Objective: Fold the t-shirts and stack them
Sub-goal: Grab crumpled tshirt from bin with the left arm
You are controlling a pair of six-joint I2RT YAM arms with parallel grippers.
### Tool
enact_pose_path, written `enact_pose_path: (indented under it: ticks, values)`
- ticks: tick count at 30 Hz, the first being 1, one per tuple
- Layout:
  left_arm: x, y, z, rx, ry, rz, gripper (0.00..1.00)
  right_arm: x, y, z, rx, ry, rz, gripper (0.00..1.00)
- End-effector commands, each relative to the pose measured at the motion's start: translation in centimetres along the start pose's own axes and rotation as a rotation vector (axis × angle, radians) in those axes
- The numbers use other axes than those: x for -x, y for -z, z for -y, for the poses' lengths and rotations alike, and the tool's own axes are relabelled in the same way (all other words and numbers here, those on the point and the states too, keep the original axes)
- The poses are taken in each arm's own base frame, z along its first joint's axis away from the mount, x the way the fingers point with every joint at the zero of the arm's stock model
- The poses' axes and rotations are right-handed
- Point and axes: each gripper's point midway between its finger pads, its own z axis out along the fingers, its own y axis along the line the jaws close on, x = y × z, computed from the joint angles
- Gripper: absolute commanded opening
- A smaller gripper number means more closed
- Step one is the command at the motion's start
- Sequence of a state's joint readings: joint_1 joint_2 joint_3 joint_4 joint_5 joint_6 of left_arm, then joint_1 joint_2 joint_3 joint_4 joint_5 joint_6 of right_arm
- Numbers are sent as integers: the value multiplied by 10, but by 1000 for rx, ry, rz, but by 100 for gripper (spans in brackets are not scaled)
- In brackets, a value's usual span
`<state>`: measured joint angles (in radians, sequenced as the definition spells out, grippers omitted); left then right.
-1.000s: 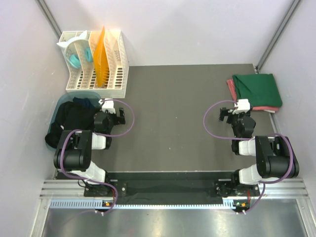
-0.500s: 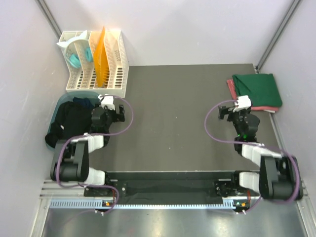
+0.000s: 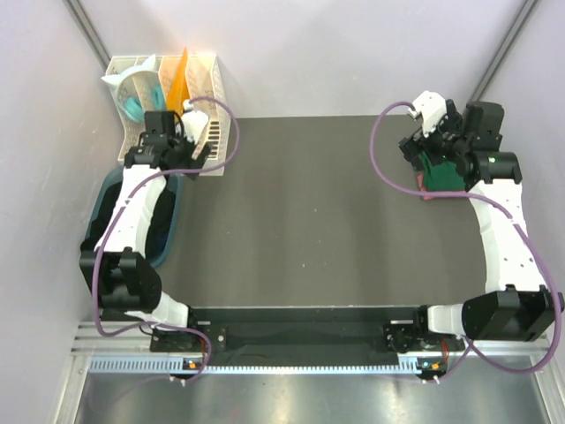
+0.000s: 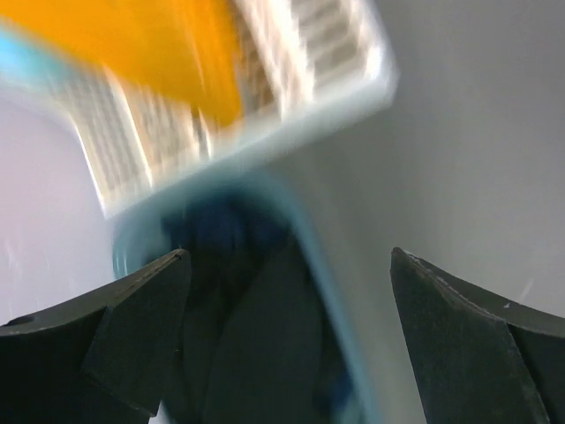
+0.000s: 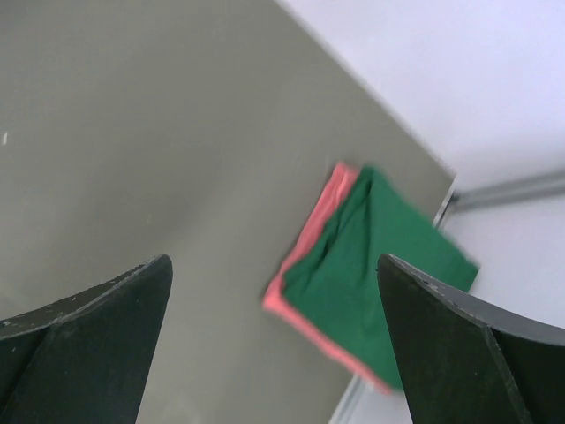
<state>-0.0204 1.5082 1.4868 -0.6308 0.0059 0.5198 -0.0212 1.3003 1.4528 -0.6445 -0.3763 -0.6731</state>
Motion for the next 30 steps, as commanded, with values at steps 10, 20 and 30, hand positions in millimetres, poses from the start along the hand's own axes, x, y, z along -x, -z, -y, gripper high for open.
enact_pose_path:
  ticks: [10,20,30]
  values:
    - [-183,50,-65,264,47,-635,87,-20,29,-31,139,51,-241,100]
    - [-249,30,-56,182,106,-656,72,-15,4,-33,191,54,-307,100]
    - [-248,11,-63,96,190,-652,0,-17,-12,-45,208,74,-326,100]
